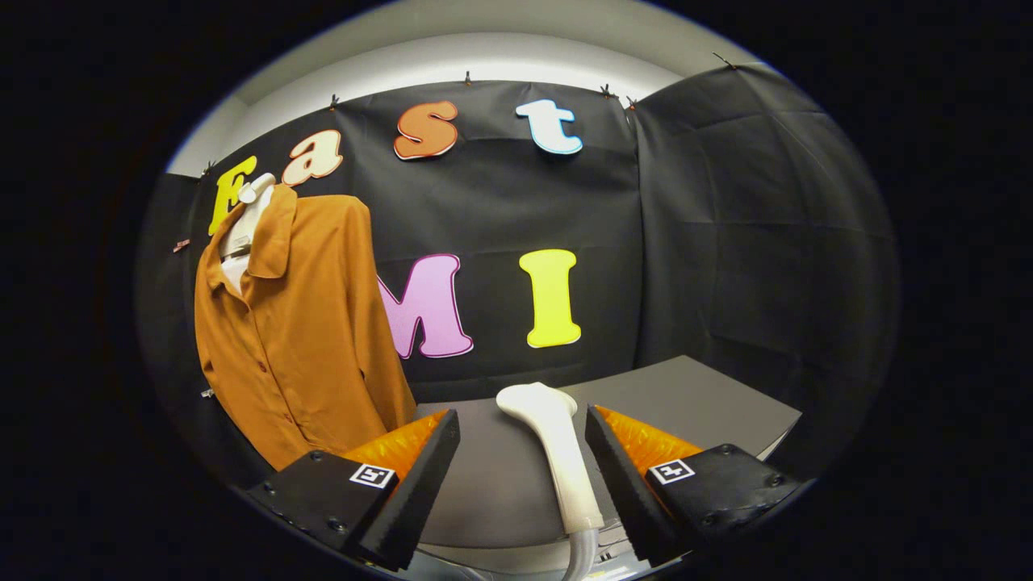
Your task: Iron the clothes twice with a garment steamer, once on the left side and once on the right side.
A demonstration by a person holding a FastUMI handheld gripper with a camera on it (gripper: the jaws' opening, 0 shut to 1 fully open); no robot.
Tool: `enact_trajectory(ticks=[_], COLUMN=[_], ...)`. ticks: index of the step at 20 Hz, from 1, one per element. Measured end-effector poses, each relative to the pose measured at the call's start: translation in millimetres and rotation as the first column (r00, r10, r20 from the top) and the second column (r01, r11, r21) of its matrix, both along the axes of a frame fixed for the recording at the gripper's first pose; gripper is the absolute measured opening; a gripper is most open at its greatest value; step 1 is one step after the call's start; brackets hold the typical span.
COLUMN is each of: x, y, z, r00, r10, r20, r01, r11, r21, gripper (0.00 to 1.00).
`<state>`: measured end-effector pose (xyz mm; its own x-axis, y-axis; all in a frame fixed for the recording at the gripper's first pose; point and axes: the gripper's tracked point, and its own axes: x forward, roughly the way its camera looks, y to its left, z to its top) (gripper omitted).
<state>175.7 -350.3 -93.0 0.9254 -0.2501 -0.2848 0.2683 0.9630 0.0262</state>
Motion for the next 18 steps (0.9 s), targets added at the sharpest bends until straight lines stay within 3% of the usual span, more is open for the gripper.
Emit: enact_trajectory(ticks=[7, 15, 17, 18], x=[33, 44, 43, 43], y=[-27, -54, -50, -52], z=[-57, -117, -128, -142], r00=[0.986, 0.929, 0.912, 0.906], r10=[-0.020, -0.046, -0.018, -0.024], r20=[-0.167, -0.366, -0.410, -0.423], r01=[0.026, 0.075, 0.056, 0.055], r11=[0.999, 0.995, 0.995, 0.997], r21=[0.035, 0.066, 0.082, 0.061], gripper=[0.99, 0.97, 0.89, 0.68])
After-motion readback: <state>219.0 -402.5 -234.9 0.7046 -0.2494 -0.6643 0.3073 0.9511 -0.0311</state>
